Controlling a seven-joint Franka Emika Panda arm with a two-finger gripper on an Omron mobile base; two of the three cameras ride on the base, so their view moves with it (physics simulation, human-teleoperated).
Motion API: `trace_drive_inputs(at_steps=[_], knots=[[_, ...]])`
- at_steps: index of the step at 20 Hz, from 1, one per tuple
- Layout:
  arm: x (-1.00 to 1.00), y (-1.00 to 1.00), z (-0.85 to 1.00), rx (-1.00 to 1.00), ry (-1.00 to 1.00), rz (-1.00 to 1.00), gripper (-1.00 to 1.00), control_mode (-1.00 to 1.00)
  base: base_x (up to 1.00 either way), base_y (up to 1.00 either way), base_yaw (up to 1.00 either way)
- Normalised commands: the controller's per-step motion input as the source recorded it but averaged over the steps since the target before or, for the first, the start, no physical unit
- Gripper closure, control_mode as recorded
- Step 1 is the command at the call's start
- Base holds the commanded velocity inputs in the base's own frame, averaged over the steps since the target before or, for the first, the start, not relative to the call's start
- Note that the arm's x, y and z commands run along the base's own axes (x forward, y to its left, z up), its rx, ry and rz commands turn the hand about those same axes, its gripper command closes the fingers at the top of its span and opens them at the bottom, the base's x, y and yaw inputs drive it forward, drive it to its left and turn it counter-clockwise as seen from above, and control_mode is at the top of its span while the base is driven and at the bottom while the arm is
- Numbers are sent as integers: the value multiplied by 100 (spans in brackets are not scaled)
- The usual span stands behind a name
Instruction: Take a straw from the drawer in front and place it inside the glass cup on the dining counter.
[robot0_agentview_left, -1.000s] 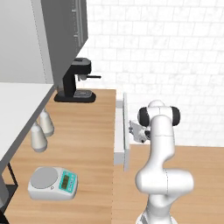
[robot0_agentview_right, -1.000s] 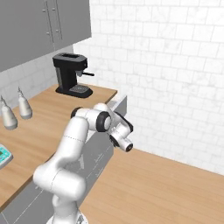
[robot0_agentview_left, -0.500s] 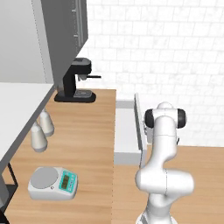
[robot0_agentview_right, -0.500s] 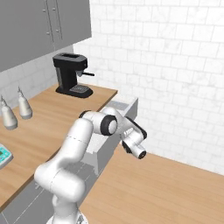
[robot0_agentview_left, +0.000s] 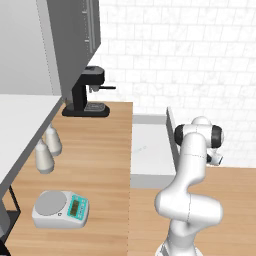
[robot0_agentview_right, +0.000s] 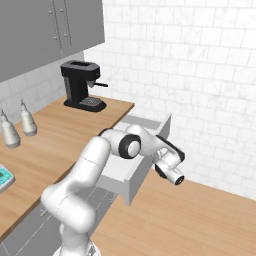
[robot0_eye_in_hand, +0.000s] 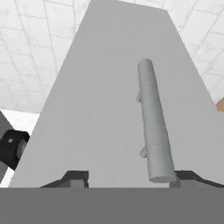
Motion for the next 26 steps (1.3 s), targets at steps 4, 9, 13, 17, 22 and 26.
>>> trace_drive_inputs(at_steps=[4,9,13,17,22,26], knots=[[-55,-89,94,0,11,0,-100,-100,0,0,0],[-65,-70,51,-2,20,0,-100,-100,0,0,0],[-36,-62,14,-9,33,-1,-100,-100,0,0,0],[-66,-52,64,-5,20,-1,-100,-100,0,0,0],[-89,8,100,-1,2,0,-100,-100,0,0,0],[-79,79,100,-11,0,2,-100,-100,0,0,0]])
